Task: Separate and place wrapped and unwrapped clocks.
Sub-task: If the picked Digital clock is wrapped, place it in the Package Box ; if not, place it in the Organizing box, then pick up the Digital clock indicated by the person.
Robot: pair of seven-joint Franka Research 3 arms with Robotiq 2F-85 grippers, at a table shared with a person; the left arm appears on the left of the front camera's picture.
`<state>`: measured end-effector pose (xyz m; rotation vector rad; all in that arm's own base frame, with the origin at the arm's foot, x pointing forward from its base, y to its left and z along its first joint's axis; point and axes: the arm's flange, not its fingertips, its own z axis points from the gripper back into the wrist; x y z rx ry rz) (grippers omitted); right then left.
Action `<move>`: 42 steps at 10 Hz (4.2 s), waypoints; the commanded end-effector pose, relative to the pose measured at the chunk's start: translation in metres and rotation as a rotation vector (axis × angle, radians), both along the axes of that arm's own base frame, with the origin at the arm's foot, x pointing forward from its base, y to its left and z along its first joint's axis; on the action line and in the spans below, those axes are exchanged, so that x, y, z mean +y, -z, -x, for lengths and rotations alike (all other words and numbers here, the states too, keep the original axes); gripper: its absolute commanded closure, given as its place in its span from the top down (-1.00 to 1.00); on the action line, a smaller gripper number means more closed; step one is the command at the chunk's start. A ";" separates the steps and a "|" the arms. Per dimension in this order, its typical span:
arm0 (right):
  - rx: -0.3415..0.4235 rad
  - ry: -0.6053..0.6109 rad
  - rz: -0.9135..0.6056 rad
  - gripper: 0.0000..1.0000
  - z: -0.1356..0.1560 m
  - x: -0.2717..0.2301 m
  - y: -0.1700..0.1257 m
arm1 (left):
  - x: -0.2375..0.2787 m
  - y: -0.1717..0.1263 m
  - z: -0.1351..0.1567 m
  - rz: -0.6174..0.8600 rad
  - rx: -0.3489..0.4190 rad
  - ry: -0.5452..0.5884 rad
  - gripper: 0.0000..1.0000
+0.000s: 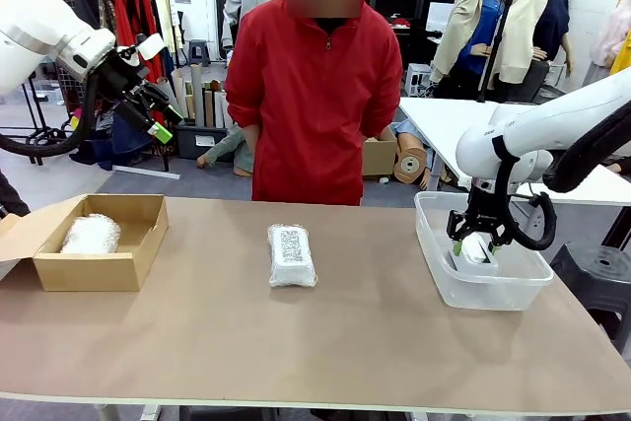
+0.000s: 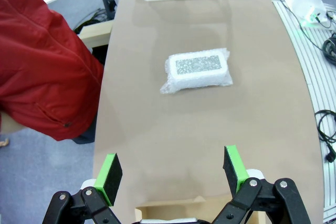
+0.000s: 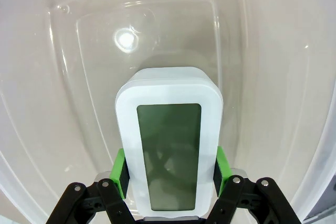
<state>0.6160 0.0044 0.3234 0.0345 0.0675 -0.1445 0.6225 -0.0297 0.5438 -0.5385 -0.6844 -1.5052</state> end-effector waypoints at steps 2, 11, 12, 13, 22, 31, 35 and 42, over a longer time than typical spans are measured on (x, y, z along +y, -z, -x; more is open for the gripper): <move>0.000 0.009 -0.012 -0.87 0.002 -0.004 0.009 | 0.001 -0.001 0.001 0.000 0.000 -0.002 1.00; 0.003 -0.009 0.028 1.00 0.001 -0.003 -0.001 | 0.001 -0.001 0.001 0.000 0.000 -0.002 1.00; -0.004 -0.017 0.044 1.00 0.002 -0.001 -0.008 | 0.001 -0.001 0.001 0.000 0.000 -0.002 1.00; -0.009 -0.035 0.064 1.00 0.005 0.001 -0.020 | 0.001 -0.001 0.001 0.000 0.000 -0.002 1.00; -0.058 -0.090 0.103 1.00 0.015 0.010 -0.085 | 0.001 -0.001 0.001 0.000 0.000 -0.002 1.00; -0.013 -0.294 0.099 1.00 0.026 0.030 -0.120 | 0.001 -0.001 0.001 0.000 0.000 -0.002 1.00; 0.027 -0.688 0.154 1.00 0.047 0.066 -0.162 | 0.001 -0.001 0.001 0.000 0.000 -0.002 1.00; -0.213 -1.396 -0.199 1.00 0.066 0.109 -0.204 | 0.001 -0.001 0.001 0.000 0.000 -0.002 1.00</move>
